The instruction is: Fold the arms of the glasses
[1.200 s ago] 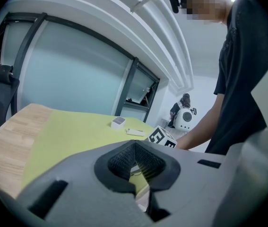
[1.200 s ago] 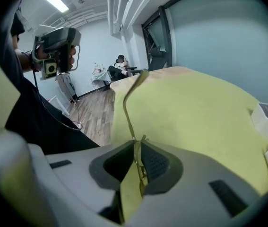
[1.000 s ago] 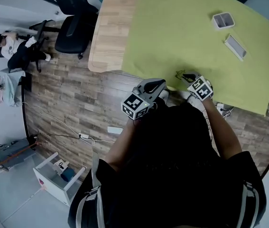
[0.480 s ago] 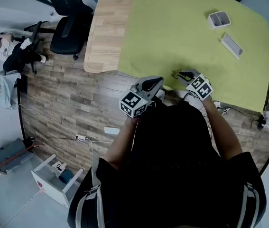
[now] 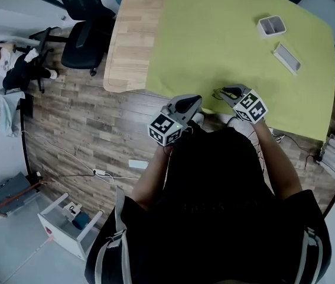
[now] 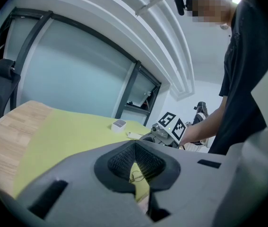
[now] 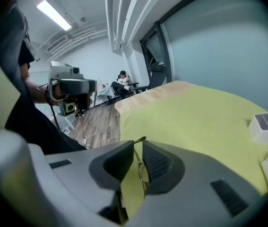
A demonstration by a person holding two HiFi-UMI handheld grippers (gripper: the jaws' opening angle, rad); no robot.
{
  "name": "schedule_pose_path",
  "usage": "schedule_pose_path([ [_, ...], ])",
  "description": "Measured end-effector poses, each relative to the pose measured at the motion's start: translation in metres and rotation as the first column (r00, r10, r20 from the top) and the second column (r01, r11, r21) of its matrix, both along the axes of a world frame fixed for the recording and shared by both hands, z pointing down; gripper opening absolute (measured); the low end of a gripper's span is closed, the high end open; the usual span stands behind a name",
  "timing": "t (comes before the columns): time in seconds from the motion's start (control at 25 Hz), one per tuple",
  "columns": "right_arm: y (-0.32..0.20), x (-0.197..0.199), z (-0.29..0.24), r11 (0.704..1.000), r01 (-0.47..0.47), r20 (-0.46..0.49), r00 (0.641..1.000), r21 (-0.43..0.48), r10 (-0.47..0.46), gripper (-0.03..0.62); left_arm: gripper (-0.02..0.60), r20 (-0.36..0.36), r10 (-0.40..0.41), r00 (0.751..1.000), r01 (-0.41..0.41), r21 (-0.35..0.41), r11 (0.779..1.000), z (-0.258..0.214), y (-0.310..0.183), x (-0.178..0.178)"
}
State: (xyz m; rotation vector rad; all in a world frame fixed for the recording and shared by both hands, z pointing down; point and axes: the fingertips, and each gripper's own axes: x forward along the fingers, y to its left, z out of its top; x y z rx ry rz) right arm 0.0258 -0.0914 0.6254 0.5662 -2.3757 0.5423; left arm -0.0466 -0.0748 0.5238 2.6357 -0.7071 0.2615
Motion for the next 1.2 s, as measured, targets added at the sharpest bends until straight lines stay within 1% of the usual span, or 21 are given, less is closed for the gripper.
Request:
schedule_pose_path([
  [0.24,-0.007,0.001,-0.005,1.000,-0.004,0.016,1.000,-0.005,0.004,0.038,0.018,-0.004,0.001,1.000,-0.001,-0.001,1.000,0.001,0.000,0.005],
  [0.56,-0.024,0.002,-0.001,1.000,-0.023,-0.013,1.000,-0.009,0.023,0.038,0.018,0.004,-0.003,1.000,0.003,-0.005,1.000,0.000,0.001,0.004],
  [0.76,-0.031,0.000,0.003,0.999,-0.029,-0.017,0.999,-0.016,0.028,0.038,0.018,0.011,-0.010,1.000,0.010,-0.005,1.000,0.001,0.001,0.001],
  [0.96,-0.034,0.001,0.006,0.998,-0.053,-0.015,0.998,-0.036,0.053,0.038,0.018,0.013,-0.011,1.000,0.011,-0.006,1.000,0.000,-0.001,-0.001],
  [1.2,-0.041,0.004,0.008,0.997,-0.063,-0.007,0.998,-0.048,0.063,0.038,0.018,0.017,-0.003,1.000,0.003,-0.007,1.000,0.002,-0.002,0.004],
])
